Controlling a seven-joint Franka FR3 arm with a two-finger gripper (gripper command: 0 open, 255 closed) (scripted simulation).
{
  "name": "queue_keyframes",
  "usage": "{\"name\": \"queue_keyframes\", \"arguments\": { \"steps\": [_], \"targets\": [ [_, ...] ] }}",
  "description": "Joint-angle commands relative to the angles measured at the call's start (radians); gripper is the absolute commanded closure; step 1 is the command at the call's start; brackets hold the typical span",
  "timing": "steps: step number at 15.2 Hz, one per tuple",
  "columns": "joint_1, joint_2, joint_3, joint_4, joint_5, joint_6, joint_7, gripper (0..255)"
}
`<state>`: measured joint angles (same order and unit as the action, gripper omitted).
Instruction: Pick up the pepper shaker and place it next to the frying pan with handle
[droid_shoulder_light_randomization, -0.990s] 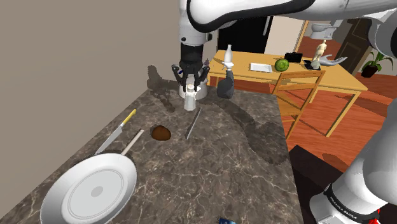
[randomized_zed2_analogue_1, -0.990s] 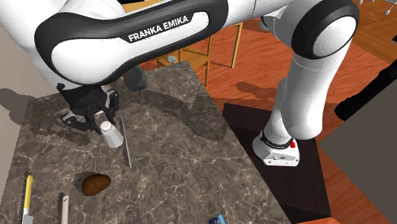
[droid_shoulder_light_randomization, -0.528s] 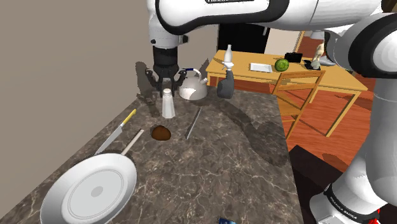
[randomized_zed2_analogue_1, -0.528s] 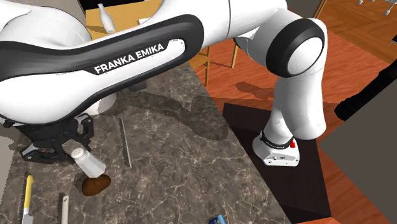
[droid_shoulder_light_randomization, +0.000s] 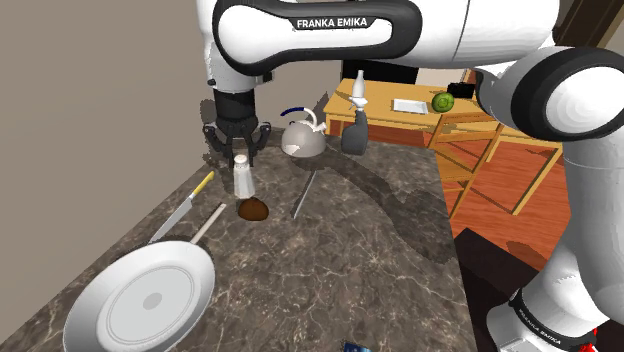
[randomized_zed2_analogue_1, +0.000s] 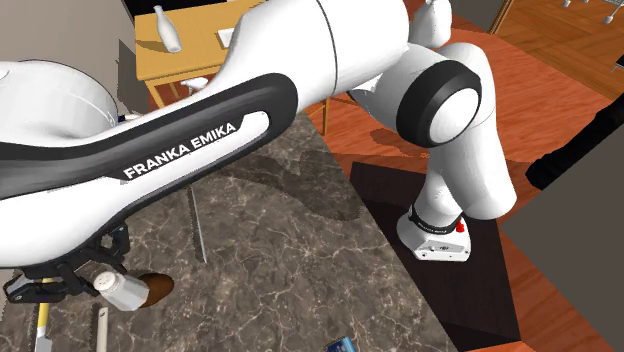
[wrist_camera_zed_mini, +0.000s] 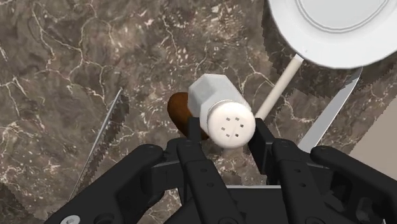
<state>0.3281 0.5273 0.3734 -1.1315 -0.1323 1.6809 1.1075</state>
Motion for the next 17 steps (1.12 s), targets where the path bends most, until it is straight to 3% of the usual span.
{"name": "queue_keyframes", "arguments": {
  "steps": [1,17],
  "targets": [
    [-0.006,-0.008,0.000,-0.040,0.002,0.033,-0.001,255],
    [-0.028,-0.008,-0.006,-0.258,-0.001,0.249,0.002,255]
  ]
}}
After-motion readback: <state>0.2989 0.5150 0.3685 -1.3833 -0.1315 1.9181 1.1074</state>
